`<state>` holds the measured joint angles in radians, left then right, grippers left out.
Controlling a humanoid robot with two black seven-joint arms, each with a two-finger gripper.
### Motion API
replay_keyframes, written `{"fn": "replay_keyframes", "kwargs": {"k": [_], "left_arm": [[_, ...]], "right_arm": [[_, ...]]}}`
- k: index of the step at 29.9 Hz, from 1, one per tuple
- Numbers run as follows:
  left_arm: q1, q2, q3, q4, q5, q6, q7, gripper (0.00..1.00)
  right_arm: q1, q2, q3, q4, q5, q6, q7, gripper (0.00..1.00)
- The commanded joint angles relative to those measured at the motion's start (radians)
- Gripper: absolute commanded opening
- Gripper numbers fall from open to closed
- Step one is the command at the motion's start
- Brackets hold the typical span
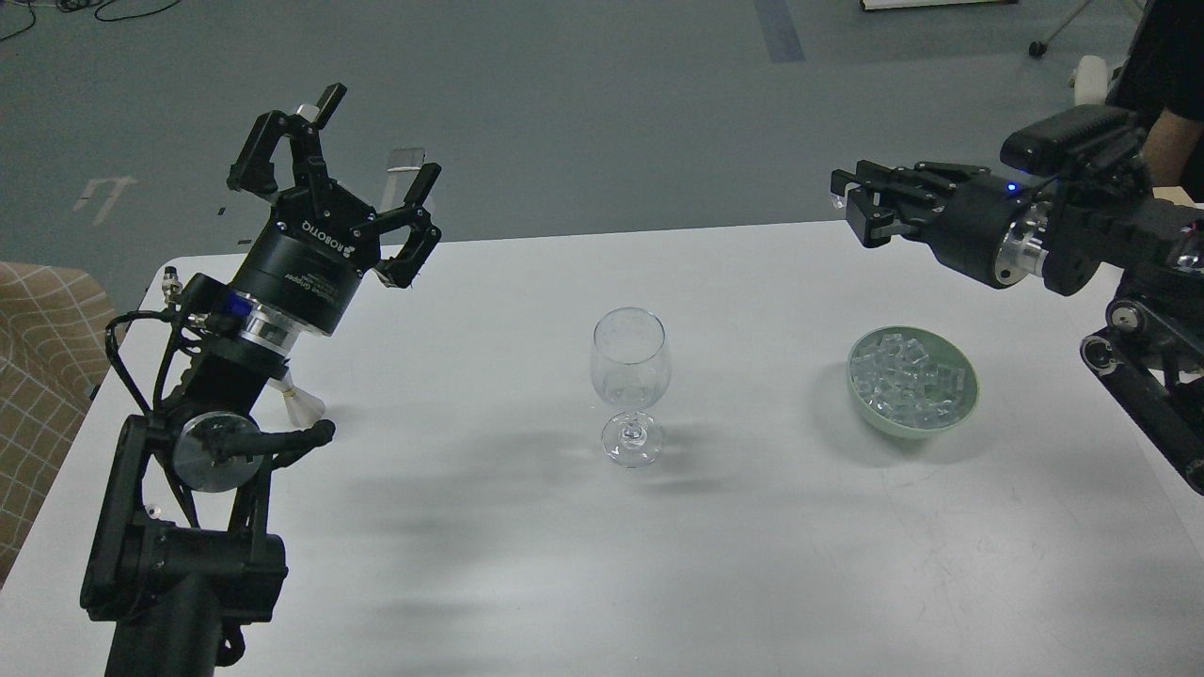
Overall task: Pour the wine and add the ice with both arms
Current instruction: 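Lift the right hand and carry it over to the wine glass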
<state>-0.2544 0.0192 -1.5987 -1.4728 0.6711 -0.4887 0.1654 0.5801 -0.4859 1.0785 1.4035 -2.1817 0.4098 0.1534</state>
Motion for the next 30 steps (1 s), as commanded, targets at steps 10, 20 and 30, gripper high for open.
{"fn": "replay_keyframes", "kwargs": {"k": [10,20,30], "left_arm": [[0.001,0.013,-0.001,0.005,0.002,0.000,-0.001,0.98],[0.004,0.015,-0.004,0.005,0.002,0.000,-0.003,0.98],[-0.006,0.015,-0.004,0.012,0.002,0.000,-0.003,0.98]], "right_arm": [[0.159,0.256,-0.163,0.078,0.000,0.079,0.003,0.05],[0.156,0.279,-0.169,0.184,0.000,0.079,0.006,0.05],[0.142,0.069,-0.170,0.261,0.000,0.079,0.009,0.05]]}}
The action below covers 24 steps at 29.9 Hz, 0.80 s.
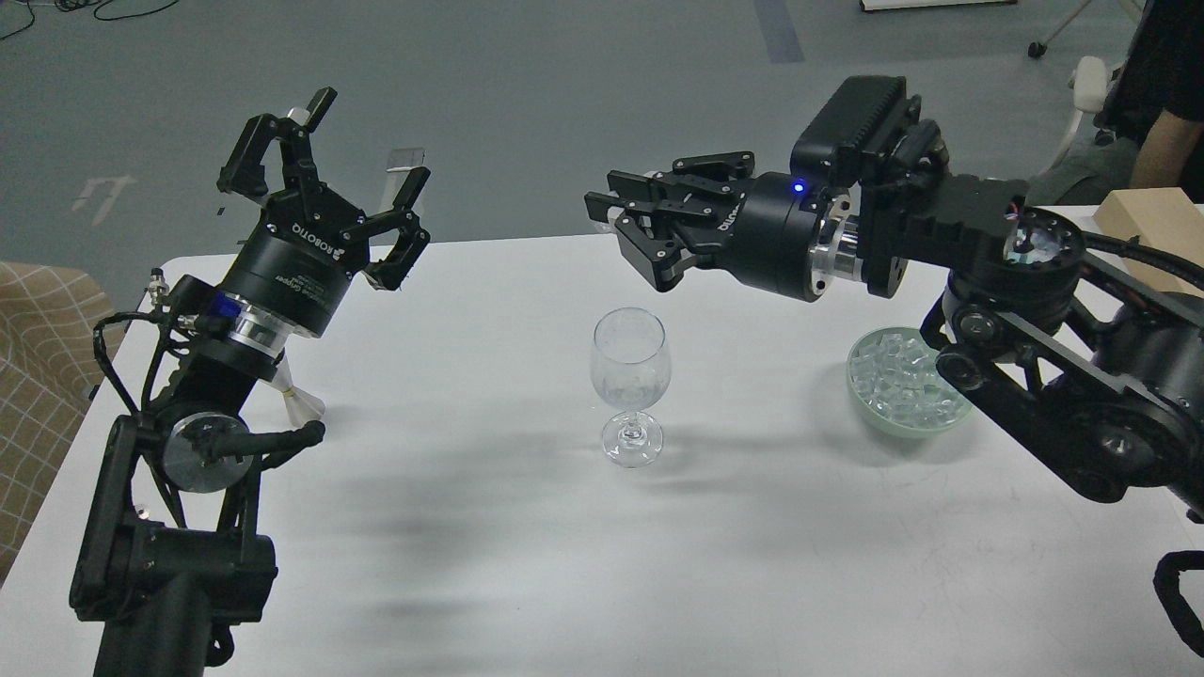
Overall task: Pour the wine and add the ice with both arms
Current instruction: 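Lift the right hand and carry it over to the wine glass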
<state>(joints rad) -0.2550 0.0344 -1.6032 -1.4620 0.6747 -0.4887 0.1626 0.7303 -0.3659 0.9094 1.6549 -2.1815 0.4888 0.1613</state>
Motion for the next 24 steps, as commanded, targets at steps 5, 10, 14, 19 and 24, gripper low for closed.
{"fn": "replay_keyframes", "kwargs": {"k": [5,10,14,19,24], "left_arm": [[-0.007,-0.001,0.000,0.005,-0.001,0.000,0.000,0.98],[-0.007,-0.001,0.000,0.011,-0.003,0.000,-0.002,0.98],[-0.010,0.005,0.000,0.014,-0.003,0.000,0.000,0.98],[-0.015,0.019,0.000,0.025,-0.003,0.000,-0.003,0.98],[-0.015,0.019,0.000,0.026,-0.003,0.000,-0.005,0.98]], "right_arm": [[-0.052,-0.064,-0.003,0.028,0.000,0.000,0.001,0.05],[-0.081,-0.065,-0.009,0.036,0.000,0.000,0.003,0.05],[-0.081,-0.074,-0.037,0.036,0.000,0.000,0.003,0.05],[-0.088,-0.076,-0.066,0.037,0.000,0.000,0.003,0.05],[-0.088,-0.079,-0.079,0.039,0.000,0.000,0.003,0.05]]}}
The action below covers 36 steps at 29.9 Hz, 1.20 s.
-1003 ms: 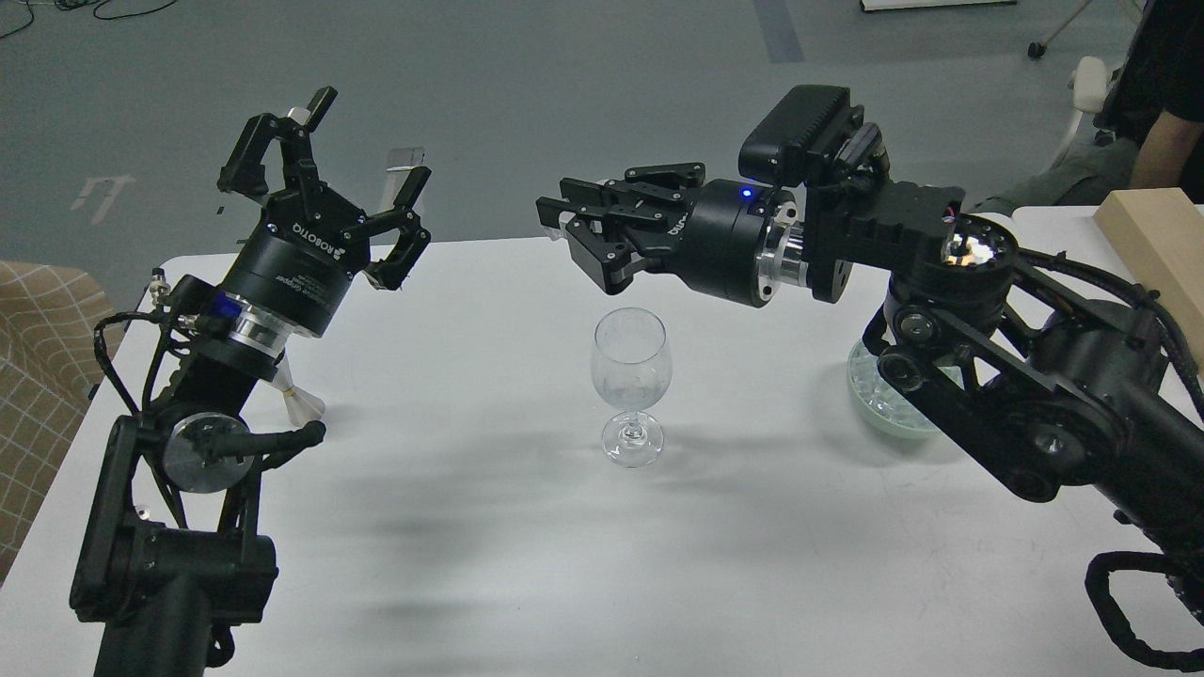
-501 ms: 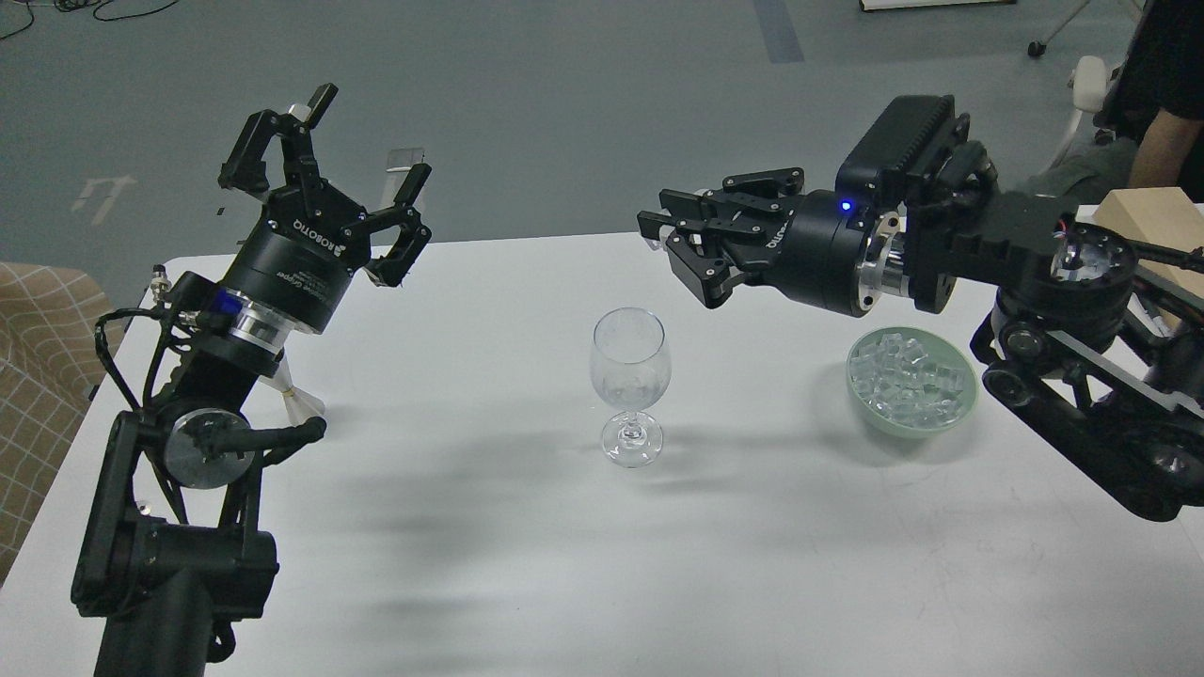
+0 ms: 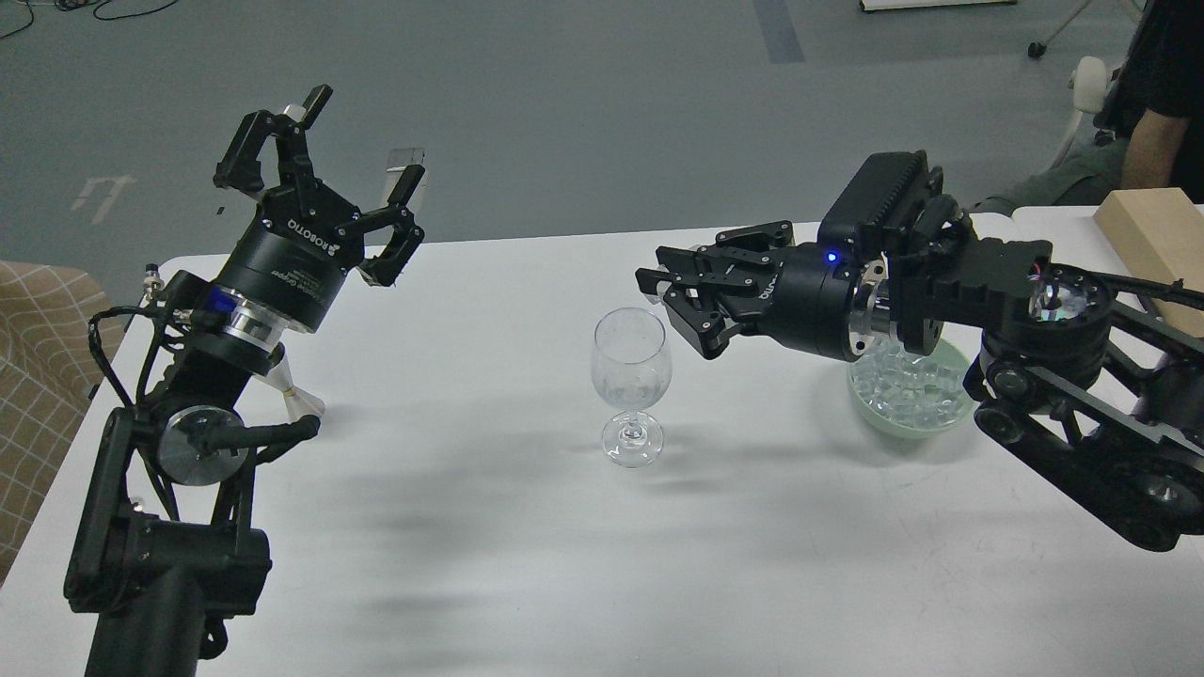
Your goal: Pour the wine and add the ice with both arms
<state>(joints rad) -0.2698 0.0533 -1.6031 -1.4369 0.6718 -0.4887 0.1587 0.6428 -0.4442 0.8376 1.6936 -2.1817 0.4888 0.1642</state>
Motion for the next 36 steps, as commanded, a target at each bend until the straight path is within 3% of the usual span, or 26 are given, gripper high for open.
{"fn": "replay_keyframes", "kwargs": {"k": [1,36], "left_arm": [[0.000,-0.001,0.000,0.001,0.000,0.000,-0.001,0.98],[0.000,0.002,-0.012,0.000,-0.003,0.000,-0.004,0.98]], "right_arm": [[0.000,0.001,-0.008,-0.002,0.000,0.000,0.000,0.05],[-0.026,0.064,-0.009,-0.025,0.000,0.000,-0.017,0.06]]}}
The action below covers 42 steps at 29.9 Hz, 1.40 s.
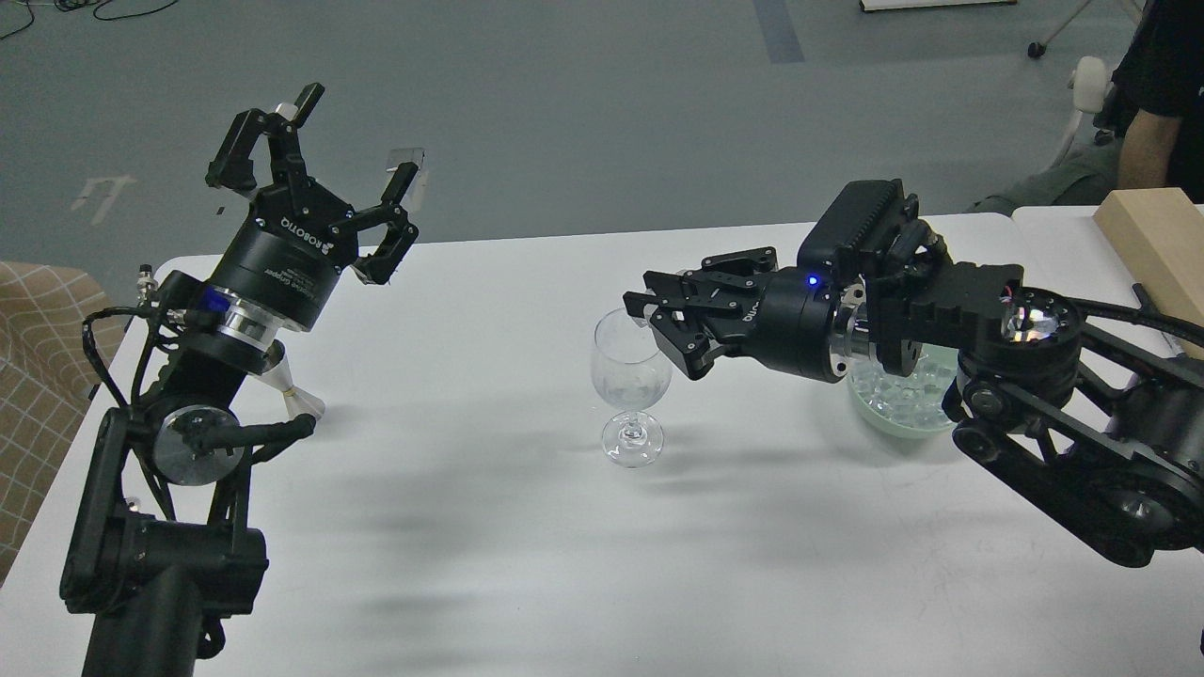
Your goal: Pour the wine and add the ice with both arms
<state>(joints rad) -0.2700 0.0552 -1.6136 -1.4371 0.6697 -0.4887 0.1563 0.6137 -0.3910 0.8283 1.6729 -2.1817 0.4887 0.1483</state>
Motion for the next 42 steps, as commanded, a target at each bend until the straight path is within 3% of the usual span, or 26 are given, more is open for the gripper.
{"fn": "replay_keyframes", "kwargs": {"k": [1,23,26,29,30,31,34,42], "left_arm": [[0.000,0.001,-0.002,0.000,-0.002,0.000,0.000,0.98],[0.000,0.012,-0.002,-0.003,-0.015,0.000,-0.001,0.98],[0.000,0.014,-0.003,-0.005,-0.019,0.000,-0.001,0.98],[0.000,0.014,-0.003,-0.006,-0.019,0.000,0.000,0.98],[0.000,0.014,-0.003,-0.006,-0.018,0.000,-0.001,0.98],[0.000,0.014,-0.003,-0.006,-0.018,0.000,0.000,0.98],[0.000,0.015,-0.003,-0.006,-0.019,0.000,-0.001,0.98],[0.000,0.023,-0.006,-0.006,-0.019,0.000,-0.001,0.98]], "right_arm": [[0.003,0.014,0.000,-0.005,0.000,0.000,-0.001,0.06],[0.003,0.041,0.000,-0.024,0.000,0.000,-0.006,0.07],[0.001,0.055,0.000,-0.031,0.000,0.000,-0.019,0.15],[0.003,0.080,0.008,-0.045,0.000,0.000,-0.046,0.37],[0.003,0.083,0.009,-0.047,0.000,0.000,-0.055,0.53],[0.003,0.084,0.009,-0.047,0.000,0.000,-0.056,0.59],[0.003,0.087,0.011,-0.047,0.000,0.000,-0.061,0.66],[0.001,0.093,0.014,-0.050,0.000,0.000,-0.076,0.66]]}}
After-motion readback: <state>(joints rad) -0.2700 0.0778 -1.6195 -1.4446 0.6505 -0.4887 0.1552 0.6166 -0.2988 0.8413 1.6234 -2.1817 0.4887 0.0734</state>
